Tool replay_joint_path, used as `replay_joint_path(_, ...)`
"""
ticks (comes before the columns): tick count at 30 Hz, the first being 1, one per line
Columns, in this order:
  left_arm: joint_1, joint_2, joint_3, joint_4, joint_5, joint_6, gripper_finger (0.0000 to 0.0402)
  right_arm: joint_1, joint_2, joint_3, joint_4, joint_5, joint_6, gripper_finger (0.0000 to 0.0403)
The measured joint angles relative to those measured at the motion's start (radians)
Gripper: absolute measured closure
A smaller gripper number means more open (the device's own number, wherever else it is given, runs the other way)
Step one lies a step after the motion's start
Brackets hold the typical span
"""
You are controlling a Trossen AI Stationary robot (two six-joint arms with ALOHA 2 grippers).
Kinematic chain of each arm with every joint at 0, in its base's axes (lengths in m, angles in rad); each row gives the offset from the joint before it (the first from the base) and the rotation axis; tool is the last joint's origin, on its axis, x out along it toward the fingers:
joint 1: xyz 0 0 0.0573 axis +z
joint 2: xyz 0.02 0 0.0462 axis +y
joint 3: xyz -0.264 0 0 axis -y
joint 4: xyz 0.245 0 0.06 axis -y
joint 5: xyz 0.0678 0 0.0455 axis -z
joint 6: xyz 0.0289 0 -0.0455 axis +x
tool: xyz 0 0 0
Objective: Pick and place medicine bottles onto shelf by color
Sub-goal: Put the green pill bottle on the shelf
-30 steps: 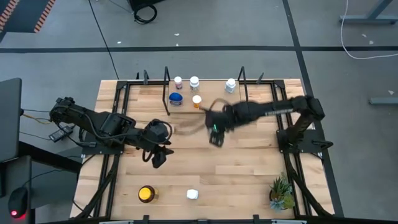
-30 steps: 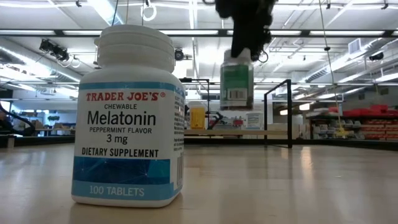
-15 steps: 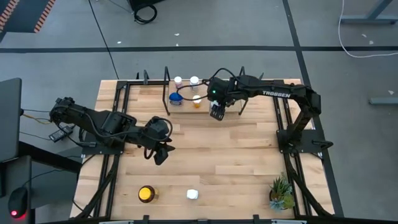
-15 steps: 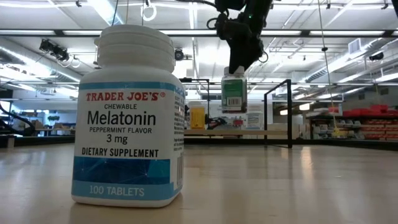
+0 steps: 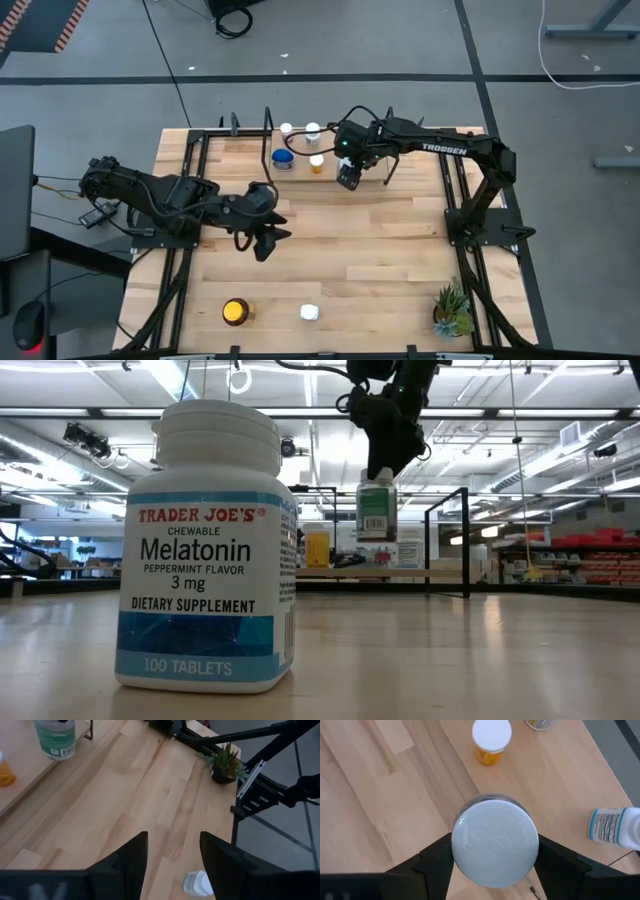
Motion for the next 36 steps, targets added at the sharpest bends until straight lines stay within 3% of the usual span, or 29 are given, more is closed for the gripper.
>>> replay_joint_path(19, -0.06, 0.0, 0.0, -0.001, 0.001, 0.0, 0.0225, -0.083, 0.0, 0.0, 0.051, 0.045, 0.005, 0.0152)
replay_joint_path(36, 0.046, 0.0, 0.0, 0.128, 0.0, -0.072, 0.0228, -0.208, 0.038, -0.002, 0.155, -0.029, -0.168, 0.0153)
